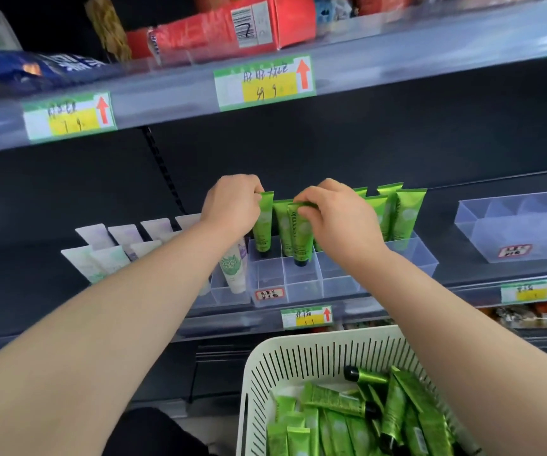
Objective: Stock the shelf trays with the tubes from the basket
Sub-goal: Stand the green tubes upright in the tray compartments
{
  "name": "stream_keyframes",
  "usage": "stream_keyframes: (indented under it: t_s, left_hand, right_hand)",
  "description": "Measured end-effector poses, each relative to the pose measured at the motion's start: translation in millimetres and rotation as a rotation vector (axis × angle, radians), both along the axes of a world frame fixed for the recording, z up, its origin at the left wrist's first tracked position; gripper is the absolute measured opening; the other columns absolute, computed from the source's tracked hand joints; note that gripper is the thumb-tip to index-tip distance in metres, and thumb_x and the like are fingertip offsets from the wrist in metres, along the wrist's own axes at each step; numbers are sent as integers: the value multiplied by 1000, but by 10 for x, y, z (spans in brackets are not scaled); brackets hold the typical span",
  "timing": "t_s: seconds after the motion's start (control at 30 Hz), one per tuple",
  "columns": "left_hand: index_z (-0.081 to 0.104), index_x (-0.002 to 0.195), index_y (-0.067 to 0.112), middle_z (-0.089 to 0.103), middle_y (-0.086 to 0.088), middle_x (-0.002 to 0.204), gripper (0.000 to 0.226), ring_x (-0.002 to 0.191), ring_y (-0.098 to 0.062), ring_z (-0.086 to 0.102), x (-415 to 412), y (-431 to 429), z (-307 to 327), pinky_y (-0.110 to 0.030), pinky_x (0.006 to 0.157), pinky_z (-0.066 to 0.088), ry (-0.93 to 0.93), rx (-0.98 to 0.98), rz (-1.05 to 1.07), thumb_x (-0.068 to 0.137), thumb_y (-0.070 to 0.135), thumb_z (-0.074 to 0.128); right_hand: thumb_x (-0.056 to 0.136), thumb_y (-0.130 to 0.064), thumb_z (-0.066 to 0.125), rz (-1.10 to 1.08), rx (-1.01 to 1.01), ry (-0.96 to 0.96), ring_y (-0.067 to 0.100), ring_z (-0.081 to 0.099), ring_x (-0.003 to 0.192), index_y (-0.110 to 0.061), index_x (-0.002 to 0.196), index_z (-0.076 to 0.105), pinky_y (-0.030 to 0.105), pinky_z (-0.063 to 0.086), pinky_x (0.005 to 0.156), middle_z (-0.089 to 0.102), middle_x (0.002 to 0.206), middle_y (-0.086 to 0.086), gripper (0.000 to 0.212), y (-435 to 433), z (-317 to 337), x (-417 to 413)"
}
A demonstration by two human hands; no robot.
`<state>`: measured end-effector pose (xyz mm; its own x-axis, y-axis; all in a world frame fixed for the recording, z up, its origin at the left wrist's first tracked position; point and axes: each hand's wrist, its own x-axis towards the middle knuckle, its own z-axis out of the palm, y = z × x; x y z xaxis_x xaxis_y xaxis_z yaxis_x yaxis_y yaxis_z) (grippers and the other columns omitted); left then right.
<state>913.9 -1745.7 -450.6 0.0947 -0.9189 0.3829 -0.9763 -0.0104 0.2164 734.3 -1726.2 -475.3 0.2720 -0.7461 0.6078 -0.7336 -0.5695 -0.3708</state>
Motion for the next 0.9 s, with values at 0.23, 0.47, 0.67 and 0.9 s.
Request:
stream_keyframes:
  t_s: [0.23, 0.47, 0.67, 0.9]
  left_hand:
    - [74, 85, 22, 68, -5, 92, 26, 82, -30, 62, 47, -239, -64, -27, 62, 41, -76, 150, 84, 77, 4, 57]
    - [74, 94, 23, 67, -4, 94, 30, 91, -30, 63, 149, -175, -114, -29, 64, 42, -71, 151, 67, 82, 3, 56]
    - [68, 110, 19, 67, -6, 103, 25, 99, -31, 59, 226, 106, -98, -37, 75, 51, -59, 57, -23, 91, 13, 53]
    - [66, 116, 20, 63, -3, 114, 27, 109, -24, 52, 282, 314, -65, -35, 81, 42, -38, 6, -53, 95, 15, 50]
  right_hand:
    - [92, -22, 58, 18, -12, 1, 23, 57, 91, -25, 105, 71, 37, 50, 67, 64, 97, -3, 19, -141, -11, 109]
    - [92, -21, 58, 39, -44, 29, 26, 51, 87, -22, 105, 71, 35, 42, 67, 66, 97, 0, 18, -203, -22, 293]
    - [94, -22, 54, 10, -23, 73, 28, 50, 96, -22, 111, 67, 37, 40, 75, 64, 104, 2, 22, -313, 21, 503]
    - [95, -25, 49, -31, 64, 251, 27, 45, 106, -24, 113, 65, 35, 30, 76, 63, 108, 1, 23, -447, -70, 694]
